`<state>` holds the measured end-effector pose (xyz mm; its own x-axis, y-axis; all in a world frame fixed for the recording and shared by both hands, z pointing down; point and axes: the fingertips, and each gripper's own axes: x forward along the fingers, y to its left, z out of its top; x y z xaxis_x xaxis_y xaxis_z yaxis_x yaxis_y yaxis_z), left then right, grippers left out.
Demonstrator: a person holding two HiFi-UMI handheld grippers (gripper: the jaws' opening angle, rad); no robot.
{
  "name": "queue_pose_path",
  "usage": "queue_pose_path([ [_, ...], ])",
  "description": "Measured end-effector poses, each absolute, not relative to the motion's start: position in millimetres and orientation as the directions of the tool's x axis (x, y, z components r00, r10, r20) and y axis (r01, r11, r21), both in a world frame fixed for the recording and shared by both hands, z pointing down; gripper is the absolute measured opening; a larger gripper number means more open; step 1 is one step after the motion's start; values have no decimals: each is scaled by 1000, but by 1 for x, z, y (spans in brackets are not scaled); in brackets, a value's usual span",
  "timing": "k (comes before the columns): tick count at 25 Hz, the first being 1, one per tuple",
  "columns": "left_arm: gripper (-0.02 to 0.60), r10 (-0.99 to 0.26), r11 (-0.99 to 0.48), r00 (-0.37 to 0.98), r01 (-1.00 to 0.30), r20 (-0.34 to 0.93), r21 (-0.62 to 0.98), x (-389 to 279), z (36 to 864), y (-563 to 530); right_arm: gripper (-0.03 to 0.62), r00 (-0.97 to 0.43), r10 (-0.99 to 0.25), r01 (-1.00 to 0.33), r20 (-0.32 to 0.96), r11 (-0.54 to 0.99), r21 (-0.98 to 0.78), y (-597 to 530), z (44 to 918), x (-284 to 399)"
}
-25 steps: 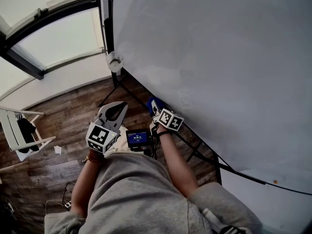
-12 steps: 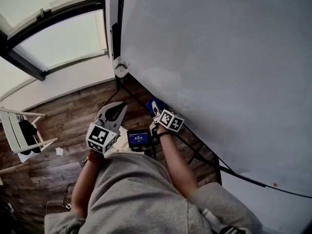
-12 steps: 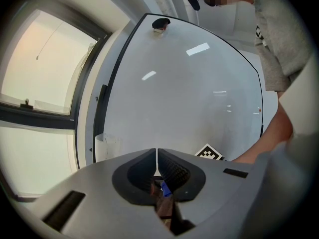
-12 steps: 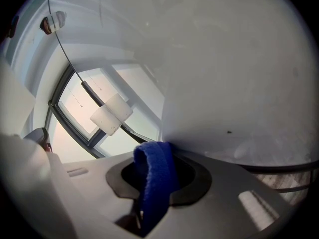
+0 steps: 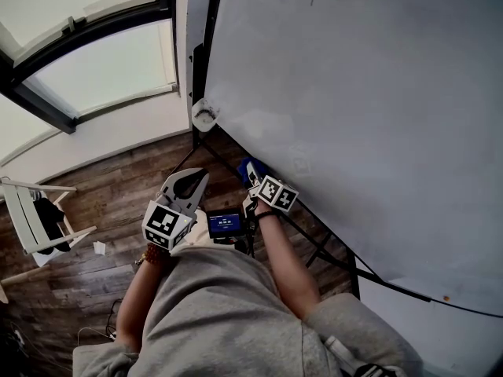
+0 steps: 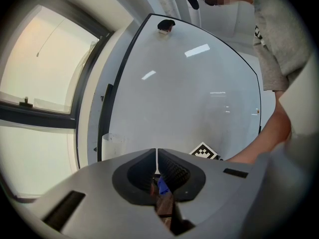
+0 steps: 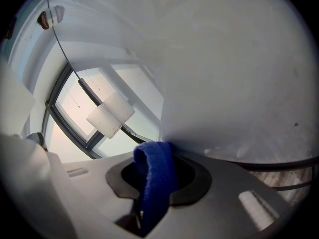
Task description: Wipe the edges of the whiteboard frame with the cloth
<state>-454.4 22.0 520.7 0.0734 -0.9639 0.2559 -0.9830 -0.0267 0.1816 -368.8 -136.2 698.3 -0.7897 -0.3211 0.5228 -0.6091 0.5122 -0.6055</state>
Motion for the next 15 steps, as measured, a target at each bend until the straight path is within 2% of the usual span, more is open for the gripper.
queue_pose_path([
  [15, 18, -971, 19, 29, -981, 239, 195, -501, 525, 35, 101, -803, -283, -585, 524, 543, -603, -134, 697, -429],
])
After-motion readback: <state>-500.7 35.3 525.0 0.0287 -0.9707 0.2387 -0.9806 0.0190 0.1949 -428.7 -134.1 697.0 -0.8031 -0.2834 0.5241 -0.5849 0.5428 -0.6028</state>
